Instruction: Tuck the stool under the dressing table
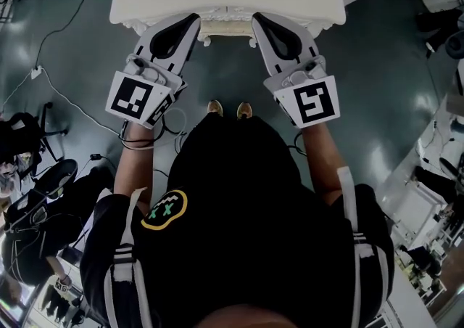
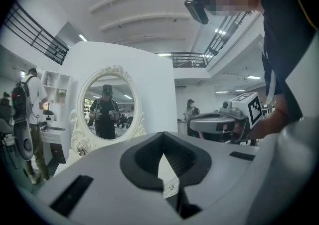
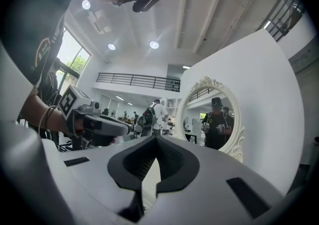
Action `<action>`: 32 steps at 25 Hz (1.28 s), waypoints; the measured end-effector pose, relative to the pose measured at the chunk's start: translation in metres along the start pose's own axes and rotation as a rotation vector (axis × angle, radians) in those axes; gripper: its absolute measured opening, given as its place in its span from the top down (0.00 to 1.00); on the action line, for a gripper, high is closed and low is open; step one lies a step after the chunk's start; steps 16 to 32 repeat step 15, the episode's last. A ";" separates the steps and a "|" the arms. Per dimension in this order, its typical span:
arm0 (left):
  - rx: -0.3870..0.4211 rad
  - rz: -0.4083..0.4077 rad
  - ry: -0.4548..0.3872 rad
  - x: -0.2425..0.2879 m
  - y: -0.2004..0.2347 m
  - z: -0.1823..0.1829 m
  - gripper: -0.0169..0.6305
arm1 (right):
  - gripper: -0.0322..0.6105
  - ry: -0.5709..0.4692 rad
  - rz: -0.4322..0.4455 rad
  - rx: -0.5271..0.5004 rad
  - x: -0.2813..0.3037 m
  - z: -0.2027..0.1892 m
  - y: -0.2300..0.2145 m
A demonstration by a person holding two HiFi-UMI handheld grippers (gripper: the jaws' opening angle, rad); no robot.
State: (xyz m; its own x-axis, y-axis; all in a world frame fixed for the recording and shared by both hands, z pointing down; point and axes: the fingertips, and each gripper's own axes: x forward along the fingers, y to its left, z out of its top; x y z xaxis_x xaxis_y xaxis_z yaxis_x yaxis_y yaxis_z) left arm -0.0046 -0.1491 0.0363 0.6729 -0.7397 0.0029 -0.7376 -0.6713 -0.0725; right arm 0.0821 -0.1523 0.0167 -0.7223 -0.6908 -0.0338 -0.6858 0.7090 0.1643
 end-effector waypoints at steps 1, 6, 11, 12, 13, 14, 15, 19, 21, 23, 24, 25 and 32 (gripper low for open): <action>-0.005 0.002 0.002 -0.002 0.000 -0.001 0.94 | 0.92 0.001 0.000 0.002 0.000 -0.001 0.001; -0.007 0.010 0.007 -0.005 0.000 -0.003 0.94 | 0.92 0.003 0.000 0.016 -0.002 -0.004 0.003; 0.002 0.007 0.011 -0.009 -0.002 -0.003 0.94 | 0.92 0.009 0.005 0.019 -0.002 -0.003 0.010; 0.004 0.006 0.010 -0.010 -0.003 -0.002 0.94 | 0.92 0.008 0.005 0.019 -0.003 -0.003 0.011; 0.005 0.005 0.011 -0.011 -0.004 -0.002 0.94 | 0.92 0.008 0.005 0.018 -0.003 -0.003 0.012; 0.006 0.005 0.011 -0.012 -0.005 -0.002 0.94 | 0.92 0.008 0.005 0.018 -0.004 -0.002 0.013; 0.007 0.005 0.012 -0.013 -0.006 -0.002 0.94 | 0.92 0.008 0.005 0.018 -0.005 -0.002 0.014; 0.007 0.005 0.012 -0.013 -0.006 -0.002 0.94 | 0.92 0.008 0.005 0.018 -0.005 -0.002 0.014; 0.007 0.005 0.012 -0.013 -0.006 -0.002 0.94 | 0.92 0.008 0.005 0.018 -0.005 -0.002 0.014; 0.007 0.005 0.012 -0.013 -0.006 -0.002 0.94 | 0.92 0.008 0.005 0.018 -0.005 -0.002 0.014; 0.007 0.005 0.012 -0.013 -0.006 -0.002 0.94 | 0.92 0.008 0.005 0.018 -0.005 -0.002 0.014; 0.007 0.005 0.012 -0.013 -0.006 -0.002 0.94 | 0.92 0.008 0.005 0.018 -0.005 -0.002 0.014; 0.007 0.005 0.012 -0.013 -0.006 -0.002 0.94 | 0.92 0.008 0.005 0.018 -0.005 -0.002 0.014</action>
